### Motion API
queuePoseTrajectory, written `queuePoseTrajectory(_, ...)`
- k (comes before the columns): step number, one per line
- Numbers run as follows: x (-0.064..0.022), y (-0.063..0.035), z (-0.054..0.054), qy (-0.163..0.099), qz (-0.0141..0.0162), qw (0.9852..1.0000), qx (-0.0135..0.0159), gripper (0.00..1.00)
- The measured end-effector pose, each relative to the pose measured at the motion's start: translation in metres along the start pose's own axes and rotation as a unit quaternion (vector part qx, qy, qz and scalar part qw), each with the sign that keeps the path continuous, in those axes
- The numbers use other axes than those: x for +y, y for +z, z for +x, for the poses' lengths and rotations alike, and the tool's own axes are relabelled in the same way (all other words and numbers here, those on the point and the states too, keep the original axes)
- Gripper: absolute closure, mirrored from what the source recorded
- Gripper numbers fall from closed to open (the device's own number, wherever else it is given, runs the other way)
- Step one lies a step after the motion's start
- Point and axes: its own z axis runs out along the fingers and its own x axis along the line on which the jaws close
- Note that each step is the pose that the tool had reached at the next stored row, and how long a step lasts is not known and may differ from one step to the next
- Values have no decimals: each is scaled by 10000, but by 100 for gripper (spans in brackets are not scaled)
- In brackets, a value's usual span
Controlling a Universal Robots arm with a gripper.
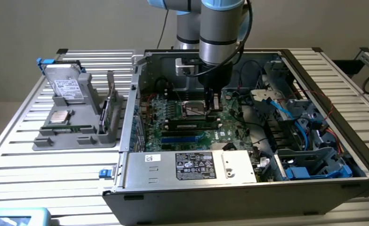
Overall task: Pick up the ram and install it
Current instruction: 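Press down the ram until it locks into place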
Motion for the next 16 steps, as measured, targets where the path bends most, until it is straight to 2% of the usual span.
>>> queuePoseTrajectory(8, 2, 20, -2, 0, 0, 10000, 1, 89)
queuePoseTrajectory(9, 11, 11, -2, 1, 0, 10000, -5, 89)
queuePoseTrajectory(12, 41, -63, 16, 4, -2, 10000, -13, 89)
queuePoseTrajectory(16, 147, -102, 27, 4, -3, 10000, -14, 89)
